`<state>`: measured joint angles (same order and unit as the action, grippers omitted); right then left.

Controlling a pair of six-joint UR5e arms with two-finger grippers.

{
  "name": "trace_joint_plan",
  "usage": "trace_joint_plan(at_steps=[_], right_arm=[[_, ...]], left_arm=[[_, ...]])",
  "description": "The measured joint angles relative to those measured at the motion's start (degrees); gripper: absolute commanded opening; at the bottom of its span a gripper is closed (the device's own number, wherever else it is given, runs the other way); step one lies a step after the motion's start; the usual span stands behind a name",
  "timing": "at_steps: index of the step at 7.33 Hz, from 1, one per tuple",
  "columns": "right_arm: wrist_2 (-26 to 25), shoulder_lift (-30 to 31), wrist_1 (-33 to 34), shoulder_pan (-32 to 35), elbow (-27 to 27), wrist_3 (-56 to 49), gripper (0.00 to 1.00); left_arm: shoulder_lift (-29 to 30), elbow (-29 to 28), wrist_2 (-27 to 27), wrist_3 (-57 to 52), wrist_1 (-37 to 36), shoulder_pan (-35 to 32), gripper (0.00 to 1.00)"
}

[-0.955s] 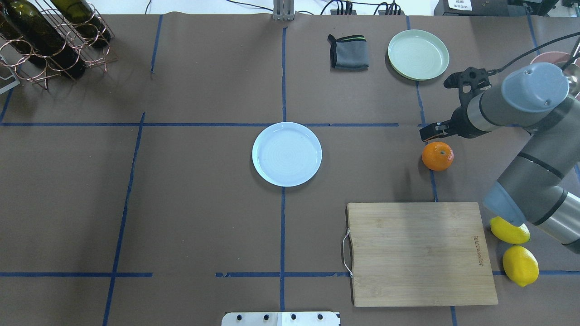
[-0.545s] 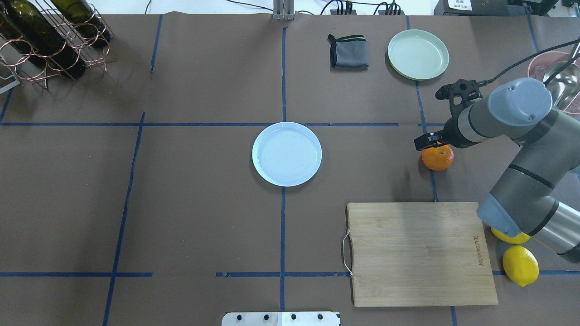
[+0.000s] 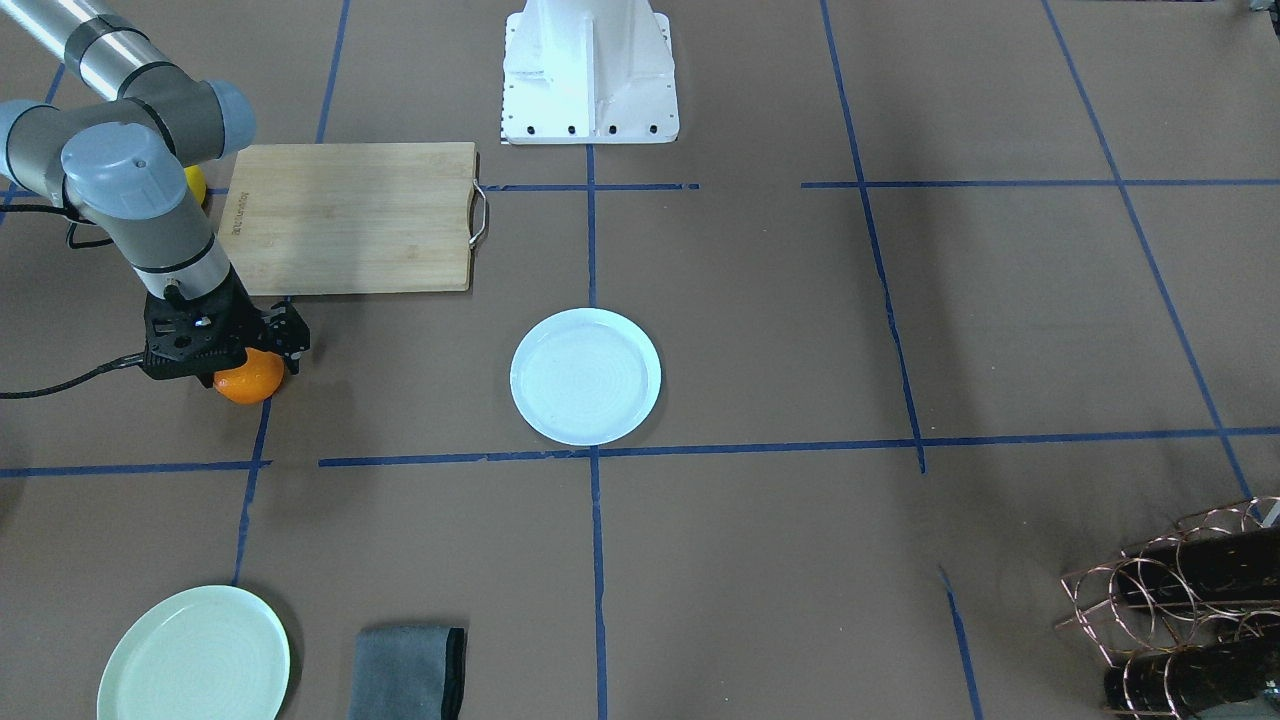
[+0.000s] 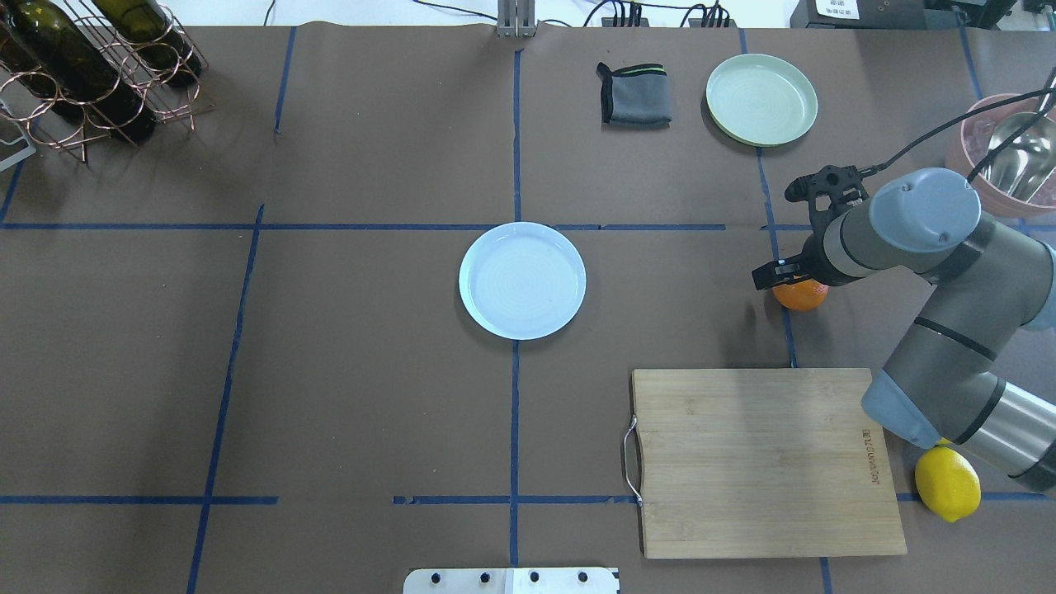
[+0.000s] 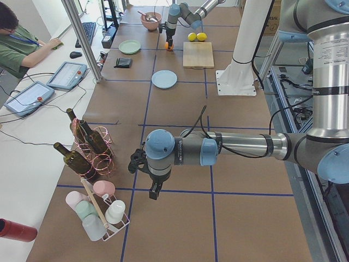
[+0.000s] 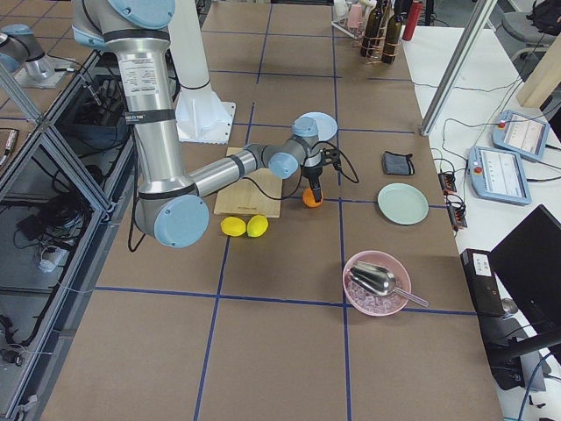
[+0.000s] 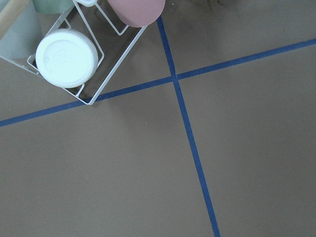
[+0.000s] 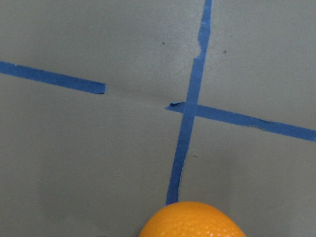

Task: Pick orange to plate
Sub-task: 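Close the right gripper around the orange and lift it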

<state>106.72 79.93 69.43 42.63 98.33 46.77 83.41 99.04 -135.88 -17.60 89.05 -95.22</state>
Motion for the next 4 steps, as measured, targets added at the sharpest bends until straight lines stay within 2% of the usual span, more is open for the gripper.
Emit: trace_joint_plan(at_steps=[4], right_arm=[[-1.0,-0.1,0.0,-0.6,-0.7,0.0,1.00]], left_arm=[[-0.1,0.0,0.0,-0.1,0.1,-0.1,1.00]])
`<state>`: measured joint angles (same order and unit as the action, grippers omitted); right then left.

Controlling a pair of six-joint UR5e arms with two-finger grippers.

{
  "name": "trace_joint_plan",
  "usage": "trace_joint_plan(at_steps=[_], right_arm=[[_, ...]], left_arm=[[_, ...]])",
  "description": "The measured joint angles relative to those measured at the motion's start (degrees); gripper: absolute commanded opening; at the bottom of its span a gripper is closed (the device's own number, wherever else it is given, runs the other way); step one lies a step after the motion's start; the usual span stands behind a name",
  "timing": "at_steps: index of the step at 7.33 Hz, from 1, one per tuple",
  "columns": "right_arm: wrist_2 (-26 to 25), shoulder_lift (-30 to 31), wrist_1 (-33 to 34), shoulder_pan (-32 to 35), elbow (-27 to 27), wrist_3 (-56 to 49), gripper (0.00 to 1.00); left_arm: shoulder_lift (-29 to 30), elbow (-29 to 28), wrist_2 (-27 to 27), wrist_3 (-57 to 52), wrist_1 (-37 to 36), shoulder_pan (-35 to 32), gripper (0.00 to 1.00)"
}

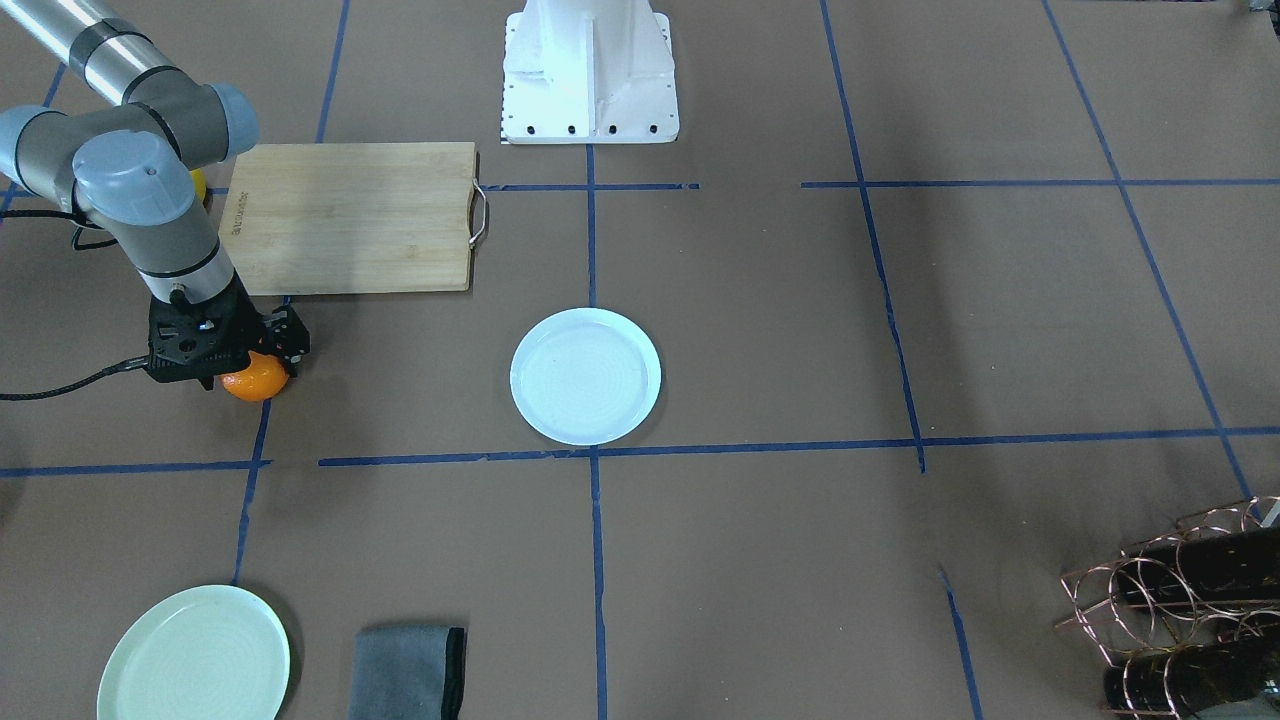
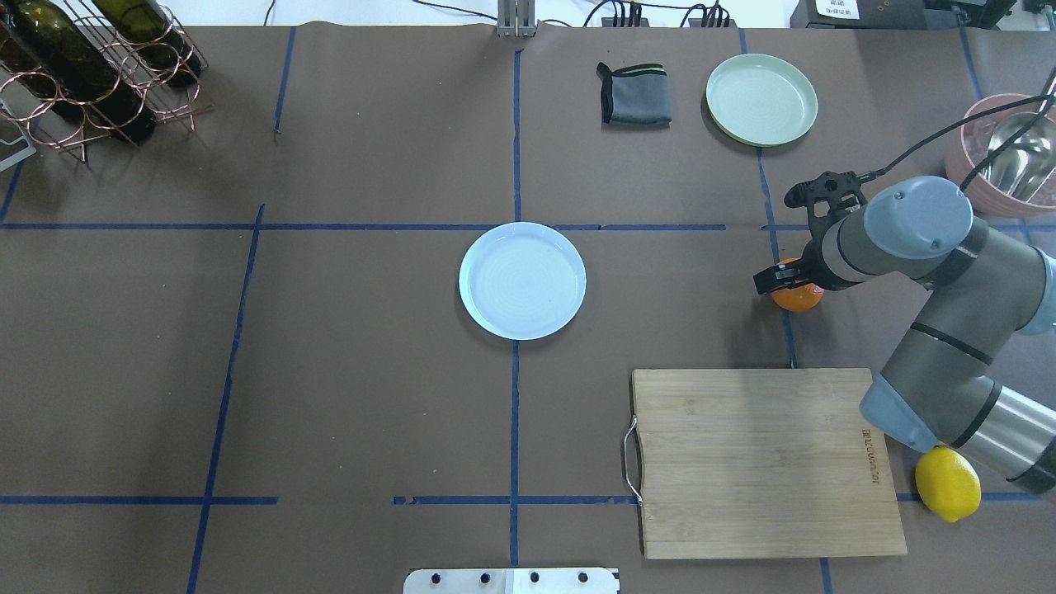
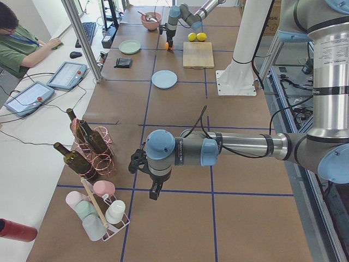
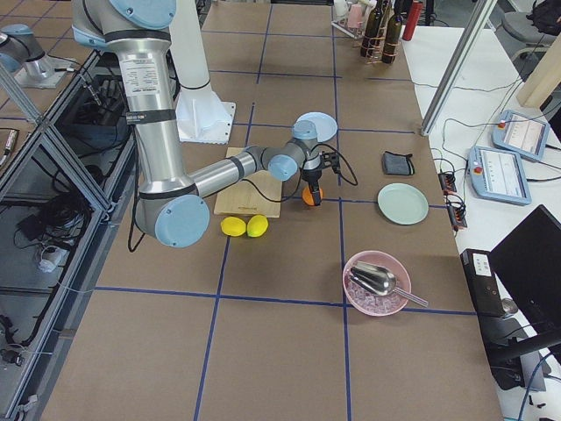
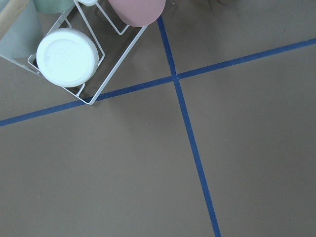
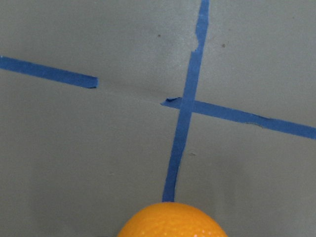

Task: Pick orange to plate
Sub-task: 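Close the right gripper around the orange and lift it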

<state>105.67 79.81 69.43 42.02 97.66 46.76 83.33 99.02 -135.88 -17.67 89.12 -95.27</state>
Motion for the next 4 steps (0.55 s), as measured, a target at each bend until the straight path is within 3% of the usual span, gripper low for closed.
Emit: trace_joint_plan(at_steps=[1,2,3,4], right_arm=[[0.0,0.0,0.0,-0.1,0.0,0.0,0.90],[0.0,-0.1,0.0,-0.2,0.0,0.1,0.37],[0.0,-0.3,0.0,-0.4,0.1,0.1,0.11],[0.2,-0.6,0.2,-0.4,0.6,0.1,0.10]], left_arm=[[0.0,0.0,0.0,0.0,0.0,0.0,1.00],[0.0,0.0,0.0,0.0,0.0,0.0,1.00],[0.1,0.0,0.0,0.0,0.1,0.0,1.00],[0.1,0.0,0.0,0.1,0.1,0.0,1.00]])
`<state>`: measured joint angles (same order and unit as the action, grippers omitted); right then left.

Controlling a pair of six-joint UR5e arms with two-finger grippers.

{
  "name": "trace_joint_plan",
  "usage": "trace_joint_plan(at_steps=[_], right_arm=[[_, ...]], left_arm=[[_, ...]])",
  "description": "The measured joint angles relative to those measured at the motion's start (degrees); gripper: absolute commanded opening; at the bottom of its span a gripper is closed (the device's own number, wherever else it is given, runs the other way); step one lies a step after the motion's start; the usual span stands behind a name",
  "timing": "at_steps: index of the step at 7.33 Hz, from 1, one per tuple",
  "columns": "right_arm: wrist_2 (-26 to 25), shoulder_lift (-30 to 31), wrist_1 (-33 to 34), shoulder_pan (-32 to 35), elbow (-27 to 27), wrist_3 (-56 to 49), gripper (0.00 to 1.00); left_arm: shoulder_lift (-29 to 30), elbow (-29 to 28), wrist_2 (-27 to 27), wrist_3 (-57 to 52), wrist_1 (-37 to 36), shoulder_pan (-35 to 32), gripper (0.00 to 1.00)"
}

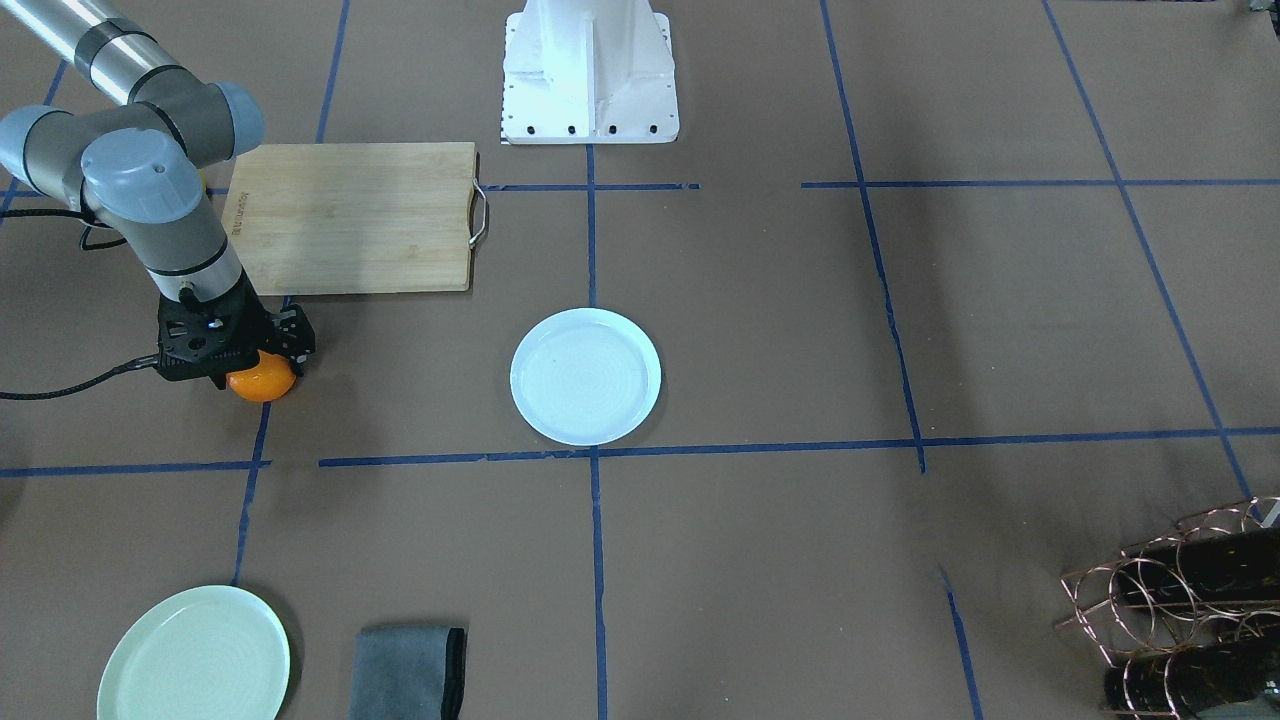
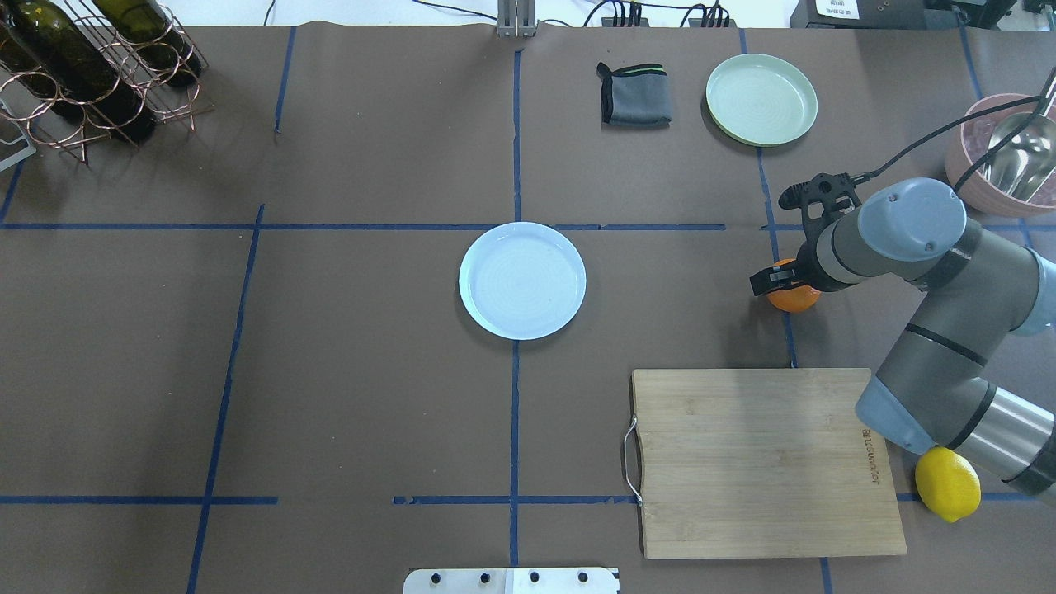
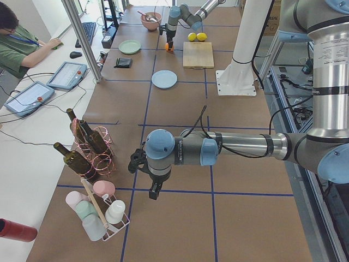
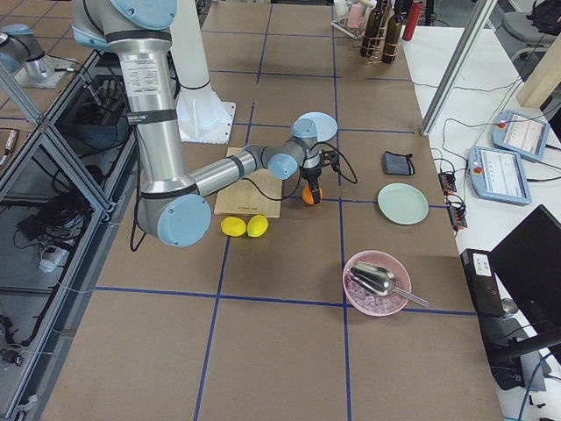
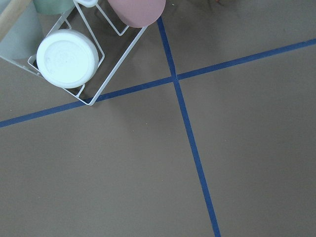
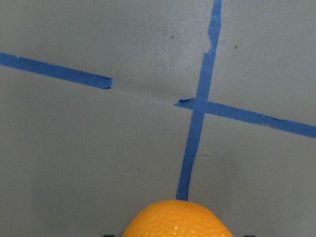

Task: Pick orange to plate
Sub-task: 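Close the right gripper around the orange and lift it, then carry the orange with the right gripper over the white plate and lower it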

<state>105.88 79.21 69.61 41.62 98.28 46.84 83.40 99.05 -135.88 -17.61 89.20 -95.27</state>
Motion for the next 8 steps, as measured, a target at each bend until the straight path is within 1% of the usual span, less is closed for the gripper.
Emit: trace_joint_plan(at_steps=[1,2,3,4,5,6,8], right_arm=[[0.2,-0.2,0.4,-0.1,1.2,0.0,0.10],[0.3,-1.0,2.6,-0.2,3.2,0.1,0.10],[0.3,-4.0,8.2,-0.4,5.0,0.8,0.10],[0.1,-10.3,16.6,-1.5,5.7,3.4,0.11],[-0.7,-17.6,23.2,-3.7,4.6,8.1,0.11],[-1.9,-24.3,26.3,-5.7,1.4,12.8,0.12],[-4.4,-37.1,27.5,-8.1,-10.9,19.8,0.12]], left_arm=[[0.0,0.0,0.0,0.0,0.0,0.0,1.00],[0.0,0.0,0.0,0.0,0.0,0.0,1.00],[0.0,0.0,0.0,0.0,0.0,0.0,1.00],[0.0,0.1,0.0,0.0,0.0,0.0,1.00],[0.0,0.1,0.0,-0.1,0.0,0.0,1.00],[0.0,0.1,0.0,-0.1,0.0,0.0,1.00],[0.0,0.4,0.0,-0.1,0.0,0.0,1.00]])
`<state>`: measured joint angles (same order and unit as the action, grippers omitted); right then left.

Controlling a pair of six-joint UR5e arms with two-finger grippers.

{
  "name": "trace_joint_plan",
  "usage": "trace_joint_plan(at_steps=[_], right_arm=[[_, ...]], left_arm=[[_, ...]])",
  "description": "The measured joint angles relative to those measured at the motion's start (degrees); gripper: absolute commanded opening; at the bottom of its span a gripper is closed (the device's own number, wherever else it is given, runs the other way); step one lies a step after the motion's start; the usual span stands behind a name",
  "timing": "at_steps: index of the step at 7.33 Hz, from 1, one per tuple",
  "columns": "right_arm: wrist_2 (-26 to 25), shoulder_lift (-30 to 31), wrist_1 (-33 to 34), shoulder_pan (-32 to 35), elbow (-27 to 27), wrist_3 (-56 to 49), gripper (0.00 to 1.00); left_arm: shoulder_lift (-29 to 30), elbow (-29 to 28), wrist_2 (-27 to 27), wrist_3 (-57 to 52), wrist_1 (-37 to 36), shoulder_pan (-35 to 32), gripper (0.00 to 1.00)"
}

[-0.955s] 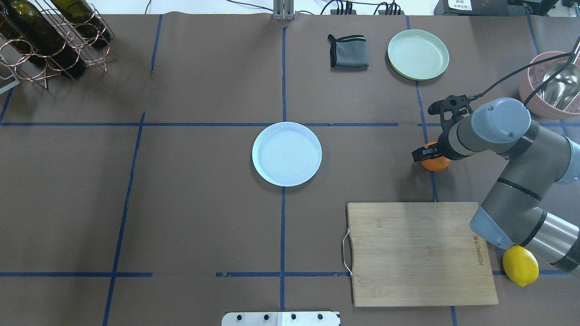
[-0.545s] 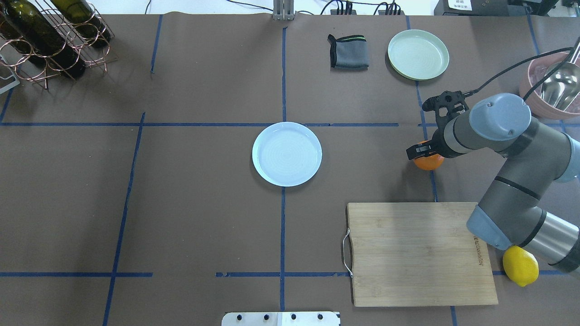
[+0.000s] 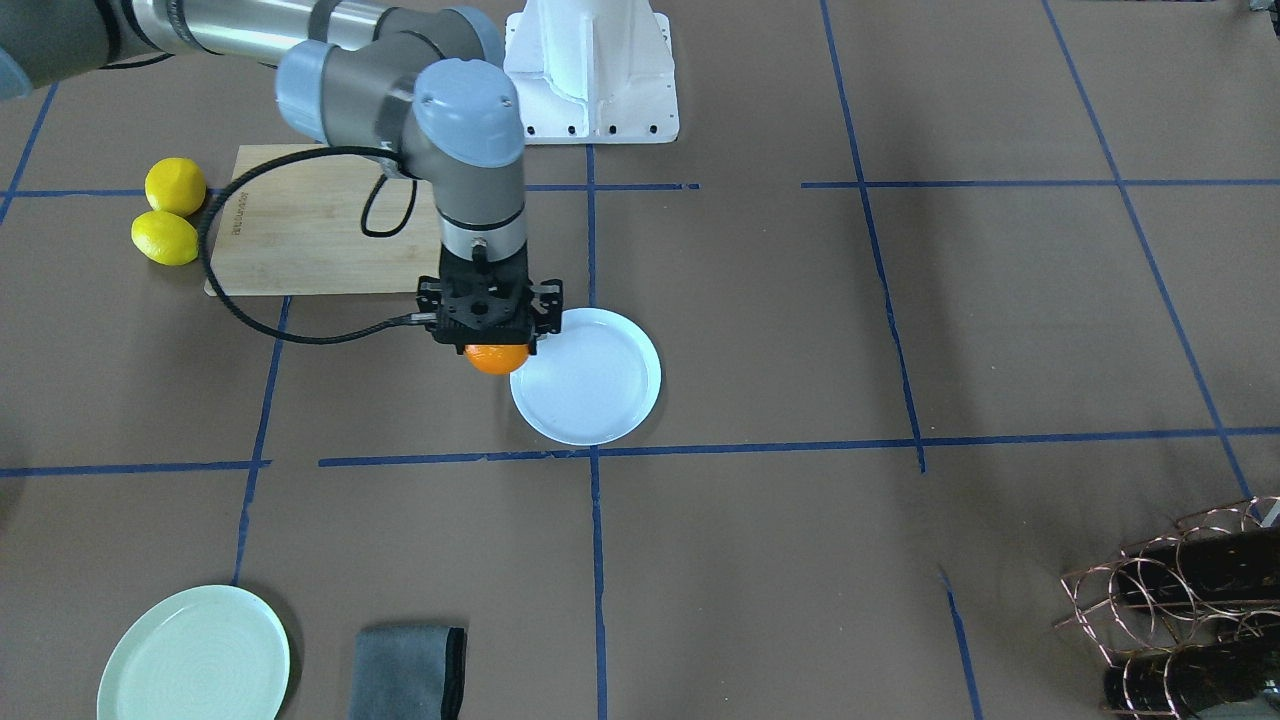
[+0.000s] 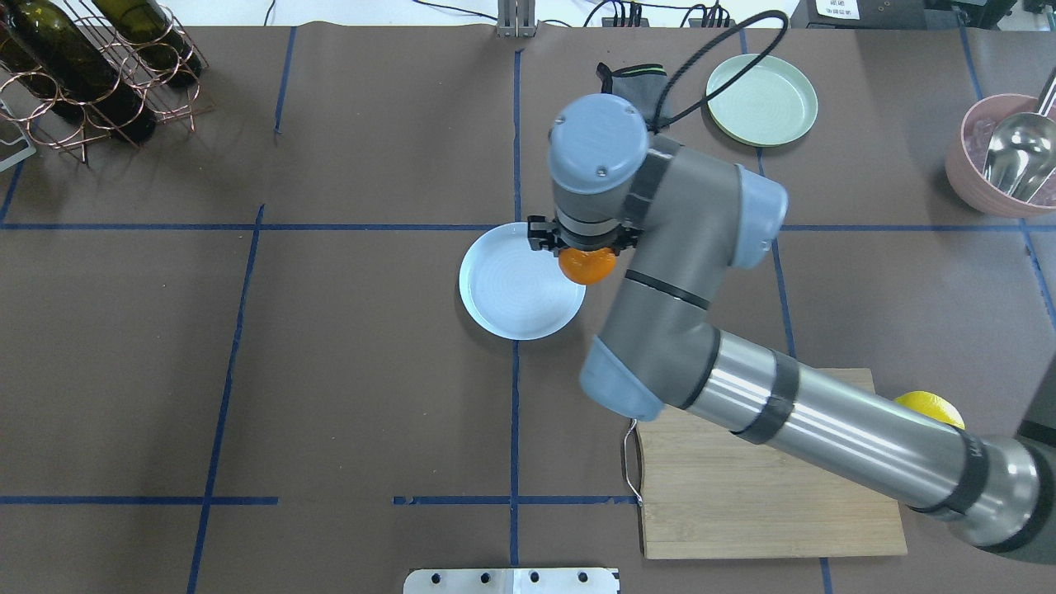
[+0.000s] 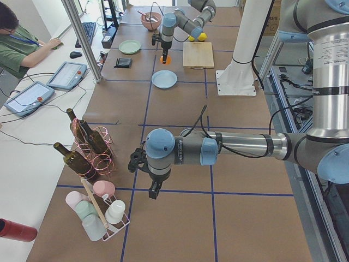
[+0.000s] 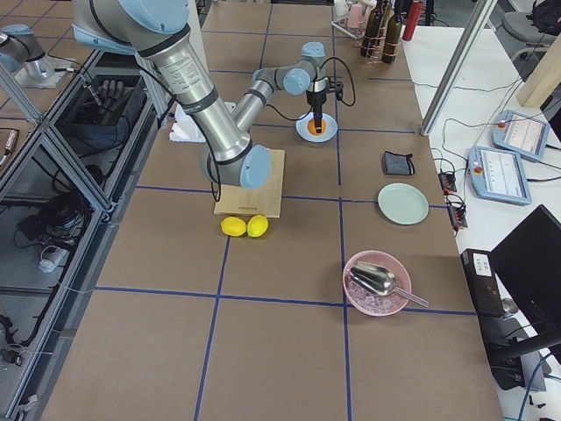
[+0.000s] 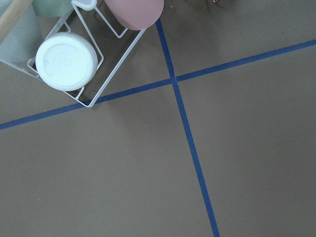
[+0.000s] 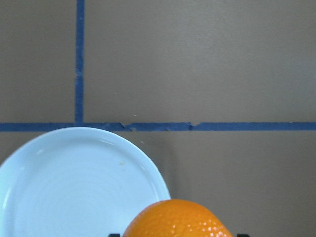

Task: Pick orange to plate
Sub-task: 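Carry the orange with the right gripper over the white plate and lower it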

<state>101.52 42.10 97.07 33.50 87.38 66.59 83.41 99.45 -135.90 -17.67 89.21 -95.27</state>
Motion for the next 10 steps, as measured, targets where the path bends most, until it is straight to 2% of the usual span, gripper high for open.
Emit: trace_joint_plan(at_steps=[2,3,5,6,7,8,10], right_arm=[[-2.7,-6.0,-3.9,-1.8,-10.5,3.7,0.13],[-4.2,-6.9,-5.9,-2.7,-13.5,4.7,0.17],[-5.3,-7.4,-7.2,-3.8,-15.4,5.4,0.28],[-5.4,-7.4,-7.4,-4.3,-15.6,5.4,0.44],[-5.5,-7.4,-7.4,-4.7,-15.7,5.5,0.69],[-5.5,-7.4,-7.4,-5.0,-15.7,5.5,1.00],[-5.5,-7.4,-7.4,-5.0,-15.4,5.5,1.00]], left_arm=[[0.0,0.1,0.0,0.0,0.0,0.0,1.00],[0.0,0.1,0.0,0.0,-0.1,0.0,1.00],[0.0,0.1,-0.1,0.0,-0.1,0.0,1.00],[0.0,0.1,-0.1,0.0,-0.1,0.0,1.00],[0.0,0.1,-0.1,0.0,-0.1,0.0,1.00],[0.0,0.1,-0.1,0.0,-0.1,0.0,1.00],[0.0,0.1,-0.1,0.0,-0.1,0.0,1.00]])
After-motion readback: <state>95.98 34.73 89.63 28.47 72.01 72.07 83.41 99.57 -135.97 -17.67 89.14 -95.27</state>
